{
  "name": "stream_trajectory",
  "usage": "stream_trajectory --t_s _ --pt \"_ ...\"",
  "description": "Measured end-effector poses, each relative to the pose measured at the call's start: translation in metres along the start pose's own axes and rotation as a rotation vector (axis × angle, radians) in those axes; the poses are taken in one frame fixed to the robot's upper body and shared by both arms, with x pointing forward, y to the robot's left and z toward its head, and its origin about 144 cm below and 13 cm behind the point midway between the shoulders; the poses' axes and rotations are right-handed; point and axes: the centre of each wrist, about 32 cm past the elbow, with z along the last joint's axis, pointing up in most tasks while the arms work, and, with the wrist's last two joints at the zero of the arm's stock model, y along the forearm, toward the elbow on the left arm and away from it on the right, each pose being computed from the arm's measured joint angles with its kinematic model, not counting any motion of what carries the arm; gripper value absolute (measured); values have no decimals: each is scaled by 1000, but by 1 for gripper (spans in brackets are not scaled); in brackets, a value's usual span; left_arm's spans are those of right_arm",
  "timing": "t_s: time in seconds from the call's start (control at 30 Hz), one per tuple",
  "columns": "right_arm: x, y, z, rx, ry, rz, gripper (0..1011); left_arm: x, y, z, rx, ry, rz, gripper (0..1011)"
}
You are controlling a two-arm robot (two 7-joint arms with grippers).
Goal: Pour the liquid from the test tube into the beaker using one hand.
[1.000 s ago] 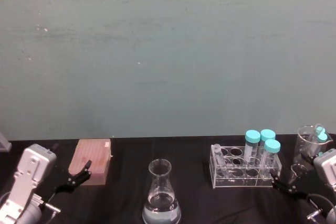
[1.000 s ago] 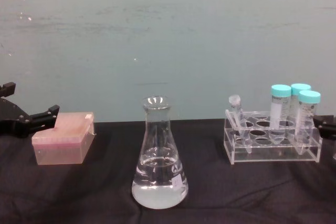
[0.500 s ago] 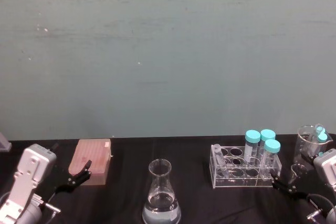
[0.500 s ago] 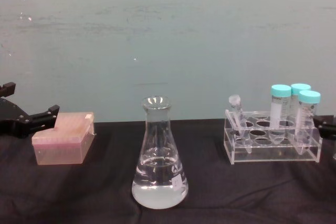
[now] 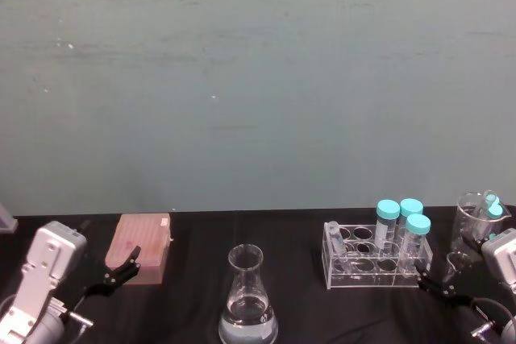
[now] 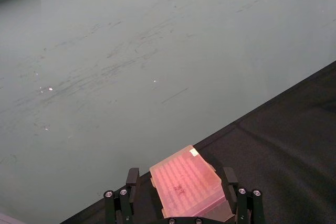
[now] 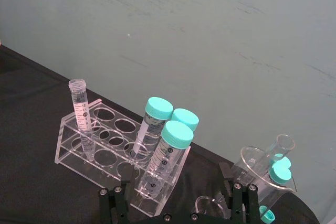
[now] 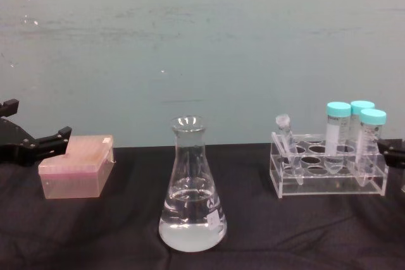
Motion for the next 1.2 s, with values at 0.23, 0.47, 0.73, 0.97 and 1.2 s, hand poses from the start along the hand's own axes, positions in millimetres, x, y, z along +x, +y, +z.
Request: stream_trajectory --t_s 0.23,0.47,0.73,0.97,1.2 --pt "0 0 0 0 0 0 1004 0 0 0 0 0 0 1000" --pt "0 0 0 0 0 0 1004 0 0 0 0 0 0 1000" --pt "0 0 0 0 0 0 1004 0 0 0 0 0 0 1000" --pt "0 0 0 0 0 0 1004 0 0 0 0 0 0 1000" --pt "0 0 0 0 0 0 1004 0 0 0 0 0 0 1000"
